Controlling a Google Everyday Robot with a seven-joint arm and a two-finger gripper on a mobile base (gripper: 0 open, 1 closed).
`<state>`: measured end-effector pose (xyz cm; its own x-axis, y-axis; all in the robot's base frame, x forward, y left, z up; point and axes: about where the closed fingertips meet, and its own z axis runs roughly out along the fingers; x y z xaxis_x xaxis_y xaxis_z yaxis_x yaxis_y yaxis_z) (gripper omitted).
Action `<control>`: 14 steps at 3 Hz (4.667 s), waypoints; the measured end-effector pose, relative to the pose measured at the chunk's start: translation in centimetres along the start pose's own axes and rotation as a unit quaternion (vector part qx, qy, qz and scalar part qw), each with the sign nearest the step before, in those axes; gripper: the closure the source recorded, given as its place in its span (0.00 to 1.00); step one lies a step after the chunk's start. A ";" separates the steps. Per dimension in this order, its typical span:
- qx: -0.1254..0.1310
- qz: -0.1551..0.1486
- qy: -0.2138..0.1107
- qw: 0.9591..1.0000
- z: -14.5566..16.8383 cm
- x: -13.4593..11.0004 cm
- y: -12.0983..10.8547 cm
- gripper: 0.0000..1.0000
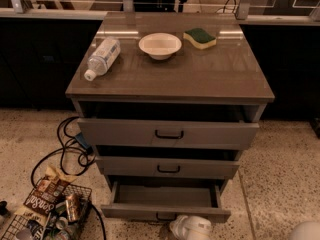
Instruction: Close bottom drawer
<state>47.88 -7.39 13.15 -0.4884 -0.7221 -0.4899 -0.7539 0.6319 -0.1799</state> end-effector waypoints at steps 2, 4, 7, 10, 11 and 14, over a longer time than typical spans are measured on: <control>0.022 0.004 0.001 1.000 0.0 0.0 -2.0 1.00; 0.059 0.017 0.005 0.998 -0.3 0.5 -5.0 1.00; 0.076 0.011 -0.034 0.996 1.4 -2.0 -6.2 1.00; 0.076 0.011 -0.034 0.996 1.4 -2.0 -6.1 1.00; 0.076 0.011 -0.034 0.996 1.4 -2.0 -6.1 1.00; 0.076 0.011 -0.034 0.996 1.4 -2.0 -6.1 1.00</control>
Offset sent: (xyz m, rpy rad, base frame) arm 0.1051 -0.1242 0.0324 -0.1526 -0.2131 -0.2884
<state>54.09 -9.40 14.05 -0.4692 -0.6902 -0.5509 -0.6656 0.6864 -0.2930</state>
